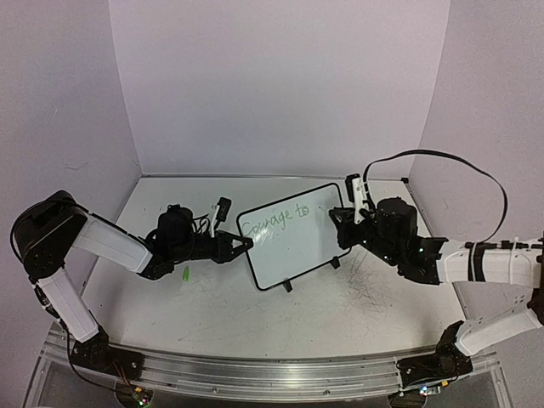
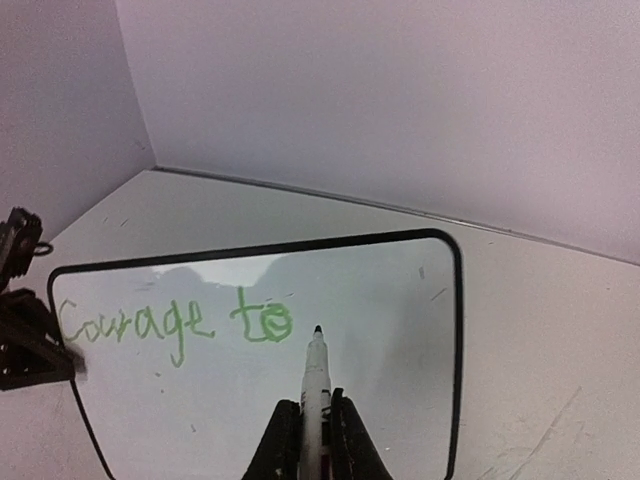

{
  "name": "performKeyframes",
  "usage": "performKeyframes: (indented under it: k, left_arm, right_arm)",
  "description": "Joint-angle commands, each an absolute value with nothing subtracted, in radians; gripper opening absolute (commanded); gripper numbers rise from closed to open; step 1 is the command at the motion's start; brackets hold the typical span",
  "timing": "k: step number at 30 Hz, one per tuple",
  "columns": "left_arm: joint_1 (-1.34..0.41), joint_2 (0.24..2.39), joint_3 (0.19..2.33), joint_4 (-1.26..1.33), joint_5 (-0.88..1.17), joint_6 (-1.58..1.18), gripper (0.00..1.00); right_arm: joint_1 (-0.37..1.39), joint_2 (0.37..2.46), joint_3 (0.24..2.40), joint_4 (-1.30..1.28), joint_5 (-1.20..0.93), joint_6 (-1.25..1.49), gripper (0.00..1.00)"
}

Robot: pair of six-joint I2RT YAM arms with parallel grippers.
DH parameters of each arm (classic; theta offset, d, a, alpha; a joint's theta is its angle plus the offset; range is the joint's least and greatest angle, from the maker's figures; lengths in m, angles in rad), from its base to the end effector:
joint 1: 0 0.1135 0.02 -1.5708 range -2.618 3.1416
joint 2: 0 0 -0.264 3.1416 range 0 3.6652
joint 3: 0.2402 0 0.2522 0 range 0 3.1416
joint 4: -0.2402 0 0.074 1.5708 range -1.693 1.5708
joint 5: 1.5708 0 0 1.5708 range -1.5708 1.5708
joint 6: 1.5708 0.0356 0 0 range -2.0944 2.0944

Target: Write a sentence on the whiteboard

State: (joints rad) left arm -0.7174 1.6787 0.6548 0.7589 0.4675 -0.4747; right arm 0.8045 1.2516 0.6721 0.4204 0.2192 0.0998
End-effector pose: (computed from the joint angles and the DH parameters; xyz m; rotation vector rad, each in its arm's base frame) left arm 0.2375 -0.2285 0.1702 0.5939 1.9100 -1.2326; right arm 0.2014 0.1981 0.2630 -0.4478 1.6914 0.4763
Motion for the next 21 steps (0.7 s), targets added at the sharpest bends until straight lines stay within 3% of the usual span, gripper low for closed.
performKeyframes:
  k: [1,7,21]
  left_arm:
    - [-0.72,1.681,0.68,0.788,0.455,-0.46,0.18]
    - [-0.719,1.673,0.666,0.787,0.454,-0.46,0.14]
    - [-0.72,1.682,0.659,0.777,0.445,-0.44,0.03]
  right_arm:
    - [0.868,1.332,0.738,0.422,0.01,0.024,0.0]
    - [0.979,1.433,0.799,0.431,0.008,0.009,0.0]
    - [1.058,1.521,0.83,0.469,0.031,0.009,0.0]
